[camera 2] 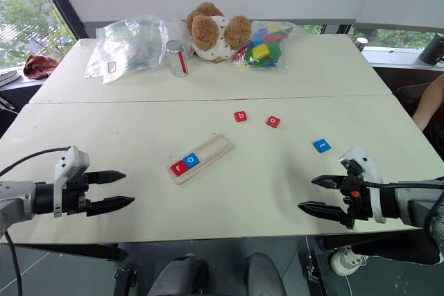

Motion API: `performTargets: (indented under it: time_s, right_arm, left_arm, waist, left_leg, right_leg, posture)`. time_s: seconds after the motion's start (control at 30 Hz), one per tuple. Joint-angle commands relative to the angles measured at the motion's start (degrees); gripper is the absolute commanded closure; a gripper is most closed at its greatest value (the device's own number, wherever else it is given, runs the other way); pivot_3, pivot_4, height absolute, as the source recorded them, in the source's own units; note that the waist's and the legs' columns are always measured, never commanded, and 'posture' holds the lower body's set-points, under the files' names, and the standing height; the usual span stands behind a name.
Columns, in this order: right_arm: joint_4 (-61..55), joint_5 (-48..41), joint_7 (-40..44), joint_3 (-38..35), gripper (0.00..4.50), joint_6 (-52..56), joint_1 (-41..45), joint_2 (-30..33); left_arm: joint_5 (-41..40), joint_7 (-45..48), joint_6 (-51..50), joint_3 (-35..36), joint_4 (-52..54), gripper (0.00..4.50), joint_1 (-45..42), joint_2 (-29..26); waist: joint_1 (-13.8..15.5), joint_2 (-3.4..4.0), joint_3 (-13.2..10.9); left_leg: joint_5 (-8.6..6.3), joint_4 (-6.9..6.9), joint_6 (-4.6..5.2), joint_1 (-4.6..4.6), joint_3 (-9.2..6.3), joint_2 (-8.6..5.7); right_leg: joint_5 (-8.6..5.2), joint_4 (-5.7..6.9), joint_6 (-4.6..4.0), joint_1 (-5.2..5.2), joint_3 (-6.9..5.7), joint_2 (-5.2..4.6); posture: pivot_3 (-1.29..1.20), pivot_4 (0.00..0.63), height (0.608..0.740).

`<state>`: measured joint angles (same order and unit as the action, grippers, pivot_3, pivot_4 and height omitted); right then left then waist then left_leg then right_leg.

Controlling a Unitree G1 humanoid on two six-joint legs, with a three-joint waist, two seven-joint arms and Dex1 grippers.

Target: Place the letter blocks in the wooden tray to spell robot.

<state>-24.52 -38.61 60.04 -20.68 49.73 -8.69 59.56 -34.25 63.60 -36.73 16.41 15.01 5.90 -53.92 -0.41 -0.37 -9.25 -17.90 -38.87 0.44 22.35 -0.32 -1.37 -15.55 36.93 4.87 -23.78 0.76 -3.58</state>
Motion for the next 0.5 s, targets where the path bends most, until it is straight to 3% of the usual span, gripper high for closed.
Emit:
performTargets:
  time_s: [0.03, 0.5]
  right_arm:
    - [-0.8, -0.6, -0.7, -0.5, 0.05, -0.3, 1.2, -0.3]
    - [2.0, 1.1, -1.8, 3.3, 0.05, -2.3, 5.2, -0.6]
  left_arm:
    - [0.8, -0.9, 1.8, 0.7, -0.1, 0.0, -1.0, 0.2]
    - [0.2, -2.9, 1.0, 1.8, -0.2, 0.0, -1.3, 1.2]
  waist:
    - [0.0, 0.0, 0.0]
    - [-0.1, 0.0, 0.0]
  left_leg:
    - [0.0, 0.0, 0.0, 0.0, 0.0, 0.0]
    - [0.0, 0.0, 0.0, 0.05, 0.01, 0.0]
  right_leg:
    - [0.01, 0.0, 0.01, 0.0, 0.0, 0.0]
    - [0.03, 0.0, 0.06, -0.06, 0.01, 0.0]
  posture:
    - [0.0, 0.15, 0.74]
    - [0.0, 0.15, 0.74]
